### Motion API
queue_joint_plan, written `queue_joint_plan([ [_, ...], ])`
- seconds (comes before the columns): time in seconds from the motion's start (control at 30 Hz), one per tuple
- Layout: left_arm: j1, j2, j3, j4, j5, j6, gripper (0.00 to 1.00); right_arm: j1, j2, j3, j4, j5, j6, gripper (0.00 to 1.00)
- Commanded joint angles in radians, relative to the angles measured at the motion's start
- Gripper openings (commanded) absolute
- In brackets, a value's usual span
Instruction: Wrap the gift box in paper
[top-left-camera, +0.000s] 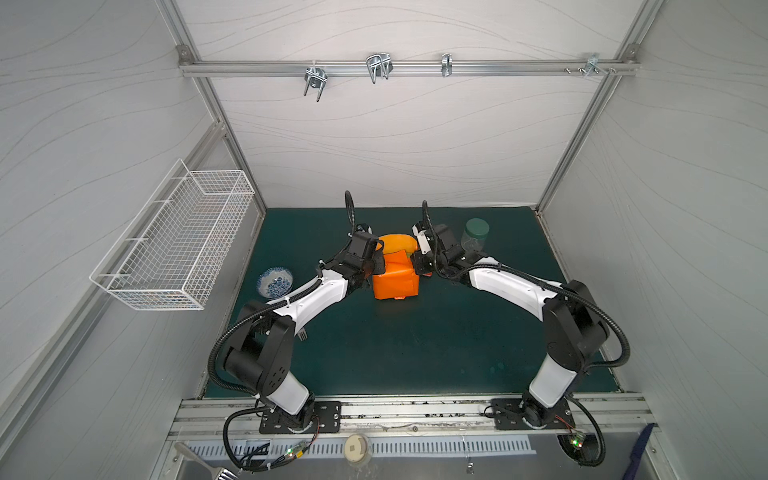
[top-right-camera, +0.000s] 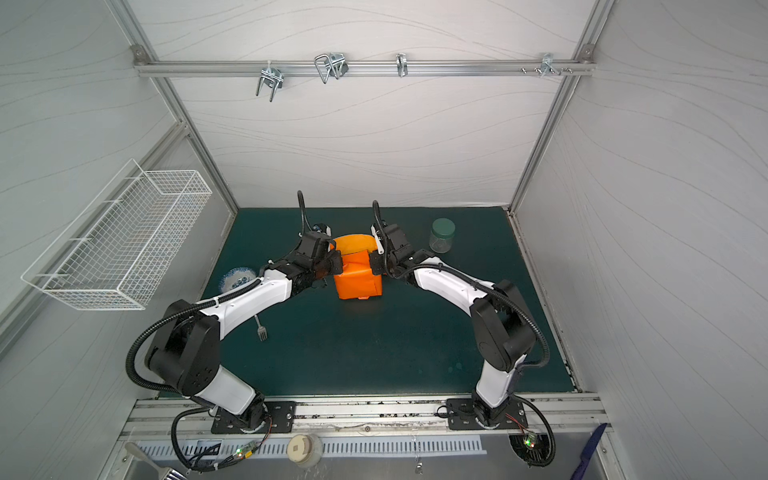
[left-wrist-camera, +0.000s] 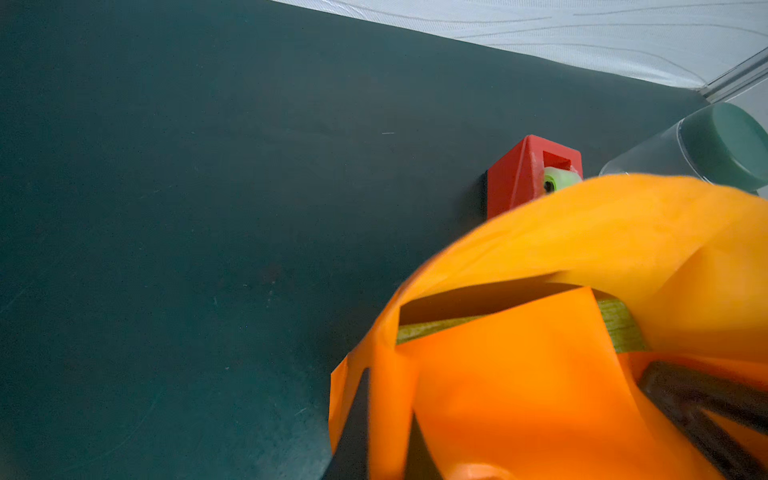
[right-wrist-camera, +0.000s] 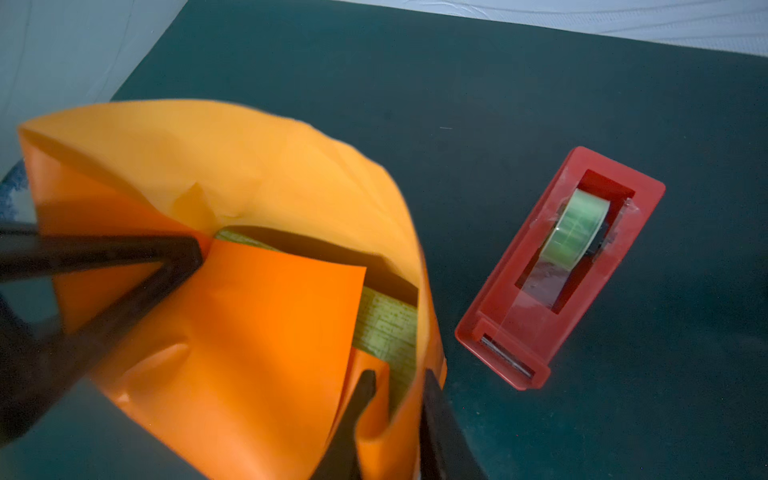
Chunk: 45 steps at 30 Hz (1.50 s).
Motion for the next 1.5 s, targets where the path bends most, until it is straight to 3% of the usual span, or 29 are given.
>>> queue_joint_plan([
  [0.0, 0.0, 0.028, -0.001, -0.022, -0.009, 0.011, 0.08, -0.016, -0.084, -0.019, -0.081, -0.084, 0.004, 0.34],
  [0.13, 0.0, 0.021, -0.013, -0.013, -0.005, 0.013, 0.08, -0.08, -0.165, -0.046, -0.096, -0.221, 0.031, 0.46],
  [0.3, 0.001, 0.017, -0.013, -0.015, 0.0, 0.016, 0.08, -0.206, -0.215, -0.076, -0.065, -0.388, 0.09, 0.51],
  [0.47, 0.0, 0.004, -0.016, -0.013, 0.005, 0.016, 0.08, -0.27, -0.137, -0.041, -0.036, -0.457, 0.121, 0.51],
  [0.7, 0.0, 0.004, -0.012, -0.014, 0.011, 0.017, 0.08, -0.262, 0.024, 0.055, 0.005, -0.536, 0.164, 0.5],
  [1.03, 0.0, 0.01, -0.008, -0.011, 0.018, 0.016, 0.07, -0.19, 0.106, 0.081, 0.034, -0.554, 0.174, 0.53],
  [1.47, 0.0, 0.007, -0.006, -0.004, 0.047, 0.008, 0.11, -0.173, 0.189, 0.063, 0.035, -0.46, 0.148, 0.53],
])
